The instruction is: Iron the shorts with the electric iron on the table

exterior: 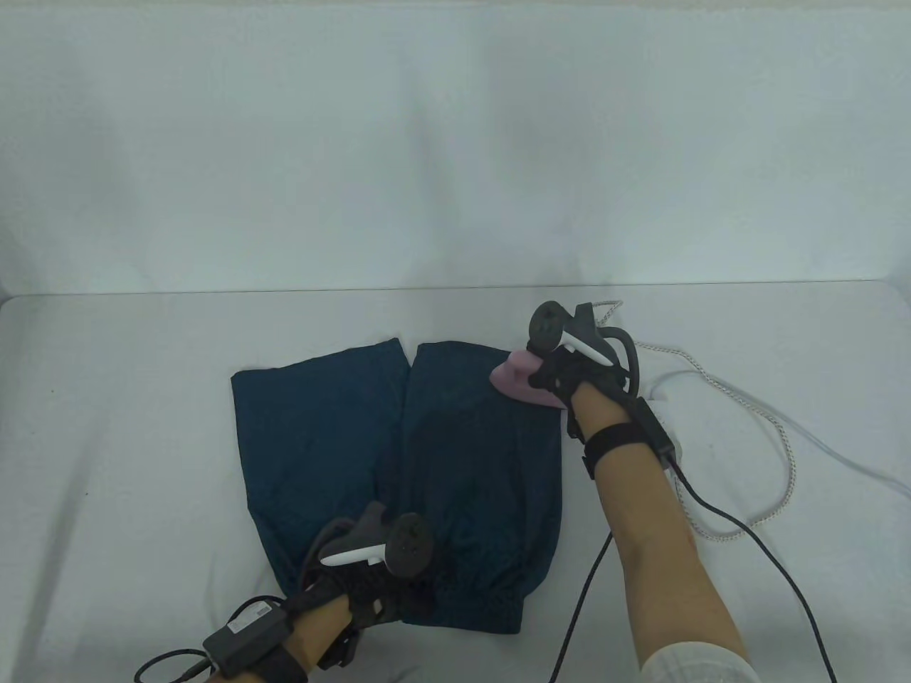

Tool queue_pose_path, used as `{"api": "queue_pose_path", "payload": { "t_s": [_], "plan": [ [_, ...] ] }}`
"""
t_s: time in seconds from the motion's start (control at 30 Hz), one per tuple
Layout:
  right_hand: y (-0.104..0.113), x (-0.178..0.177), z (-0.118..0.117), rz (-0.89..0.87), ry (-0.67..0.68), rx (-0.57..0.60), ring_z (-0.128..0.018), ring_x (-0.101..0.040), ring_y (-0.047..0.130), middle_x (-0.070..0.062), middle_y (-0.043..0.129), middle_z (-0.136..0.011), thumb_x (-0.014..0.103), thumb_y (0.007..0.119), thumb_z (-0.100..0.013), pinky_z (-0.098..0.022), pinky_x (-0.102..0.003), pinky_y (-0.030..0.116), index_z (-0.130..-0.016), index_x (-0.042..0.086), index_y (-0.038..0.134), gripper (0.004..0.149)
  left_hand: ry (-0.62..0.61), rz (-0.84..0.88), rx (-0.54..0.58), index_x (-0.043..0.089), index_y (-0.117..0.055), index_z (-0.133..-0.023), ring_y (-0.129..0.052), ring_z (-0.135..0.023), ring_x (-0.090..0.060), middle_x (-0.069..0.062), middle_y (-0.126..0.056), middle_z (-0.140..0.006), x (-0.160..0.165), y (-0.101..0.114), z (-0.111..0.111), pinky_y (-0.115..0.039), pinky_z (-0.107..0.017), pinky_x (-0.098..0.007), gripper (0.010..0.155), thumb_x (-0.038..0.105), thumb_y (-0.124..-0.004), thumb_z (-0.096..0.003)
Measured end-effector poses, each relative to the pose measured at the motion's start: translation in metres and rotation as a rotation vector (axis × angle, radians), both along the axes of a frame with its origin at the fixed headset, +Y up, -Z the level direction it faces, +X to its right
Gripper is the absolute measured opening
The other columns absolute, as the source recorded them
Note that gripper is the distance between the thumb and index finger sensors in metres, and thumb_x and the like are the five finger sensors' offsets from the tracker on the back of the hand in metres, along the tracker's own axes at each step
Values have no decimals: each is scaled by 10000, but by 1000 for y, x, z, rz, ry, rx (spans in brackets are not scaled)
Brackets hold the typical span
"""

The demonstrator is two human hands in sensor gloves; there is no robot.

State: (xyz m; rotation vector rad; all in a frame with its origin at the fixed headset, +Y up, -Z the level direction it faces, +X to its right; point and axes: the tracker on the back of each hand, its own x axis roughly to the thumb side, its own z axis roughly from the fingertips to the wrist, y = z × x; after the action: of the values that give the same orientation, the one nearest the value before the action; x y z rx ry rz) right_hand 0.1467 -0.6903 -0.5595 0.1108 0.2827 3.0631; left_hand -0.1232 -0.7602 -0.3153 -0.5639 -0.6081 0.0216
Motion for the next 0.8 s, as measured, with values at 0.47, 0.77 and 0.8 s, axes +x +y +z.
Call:
{"api": "queue_pose_path", "payload": {
  "t_s": [0.47,0.77,0.8],
  "plan": [
    [-6,-51,2,-117,61,28,-590,-110,959,106,868,-769,481,962,-399,-388,-488,821,-894,358,736,558,-1,-1,0,461,-501,-1073,-596,-922,-191,97,-489,-1087,0,0,0,-485,-757,-601,719,565,-819,-437],
    [-7,-102,0,-183,132,29,-591,-108,964,105,868,-771,486,960,-400,-381,-480,833,-897,352,734,562,0,3,2,460,-505,-1074,-595,-921,-191,98,-488,-1086,0,-1,0,-482,-757,-602,720,567,-820,-436],
    [-7,-105,0,-198,131,26,-588,-107,967,104,869,-771,489,959,-400,-376,-477,838,-899,348,733,565,1,3,2,461,-504,-1073,-594,-921,-191,98,-487,-1087,0,-1,0,-481,-757,-602,718,567,-819,-437]
  ]
}}
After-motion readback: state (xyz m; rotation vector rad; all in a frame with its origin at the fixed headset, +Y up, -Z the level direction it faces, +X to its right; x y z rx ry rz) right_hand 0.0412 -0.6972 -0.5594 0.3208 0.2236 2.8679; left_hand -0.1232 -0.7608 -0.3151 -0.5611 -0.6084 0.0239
